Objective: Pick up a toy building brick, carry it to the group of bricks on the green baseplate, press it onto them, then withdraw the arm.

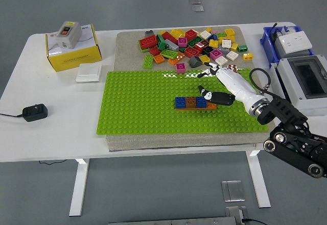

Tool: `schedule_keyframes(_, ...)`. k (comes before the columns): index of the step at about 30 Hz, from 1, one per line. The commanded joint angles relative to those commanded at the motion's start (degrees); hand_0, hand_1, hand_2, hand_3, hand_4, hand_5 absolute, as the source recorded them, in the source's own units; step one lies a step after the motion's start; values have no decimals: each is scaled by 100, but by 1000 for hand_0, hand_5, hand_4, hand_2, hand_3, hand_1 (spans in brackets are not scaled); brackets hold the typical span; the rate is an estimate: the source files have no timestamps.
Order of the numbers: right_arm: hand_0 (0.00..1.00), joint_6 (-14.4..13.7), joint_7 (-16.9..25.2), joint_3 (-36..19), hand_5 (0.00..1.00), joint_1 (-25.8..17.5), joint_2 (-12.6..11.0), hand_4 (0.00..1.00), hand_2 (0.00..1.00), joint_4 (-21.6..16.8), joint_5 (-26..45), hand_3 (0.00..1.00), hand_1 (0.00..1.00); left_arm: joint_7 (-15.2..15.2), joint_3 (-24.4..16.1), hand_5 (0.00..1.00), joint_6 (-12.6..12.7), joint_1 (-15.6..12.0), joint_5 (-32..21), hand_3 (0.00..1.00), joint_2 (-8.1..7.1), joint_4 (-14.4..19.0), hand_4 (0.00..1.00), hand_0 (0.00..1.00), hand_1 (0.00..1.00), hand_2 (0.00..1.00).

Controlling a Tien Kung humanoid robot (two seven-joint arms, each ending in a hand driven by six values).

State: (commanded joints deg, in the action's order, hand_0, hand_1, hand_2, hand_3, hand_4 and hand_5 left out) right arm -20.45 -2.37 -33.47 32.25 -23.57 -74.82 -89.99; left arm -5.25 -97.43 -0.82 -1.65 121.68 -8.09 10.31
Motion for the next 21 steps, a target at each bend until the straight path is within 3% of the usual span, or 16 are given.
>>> schedule_keyframes(8, 998, -147, 364, -1279, 488, -923, 72, 573, 974, -306, 228, 723, 980, 17, -116, 729, 33, -73, 129, 676, -20, 0, 367, 637, 602, 564)
schedule_keyframes(13, 998, -202, 713, -2101, 488, -1503, 19, 573, 974, -631, 480, 723, 980, 63, 10, 729, 75, -6, 37, 676, -102, 0, 367, 637, 602, 564)
schedule_keyframes(14, 998, -219, 829, -2286, 639, -1627, 24, 652, 960, -678, 590, 752, 967, 72, 36, 727, 81, 15, 18, 675, -121, 0, 366, 637, 602, 565)
schedule_keyframes(19, 998, -258, 1332, -3117, 639, -2047, 175, 652, 960, -736, 1079, 752, 967, 98, 80, 727, 95, 91, 12, 675, -195, 0, 366, 637, 602, 565)
schedule_keyframes(21, 998, -266, 1513, -3499, 681, -2186, 270, 673, 945, -732, 1221, 757, 945, 109, 160, 727, 106, 125, -60, 675, -216, 0, 366, 637, 602, 565)
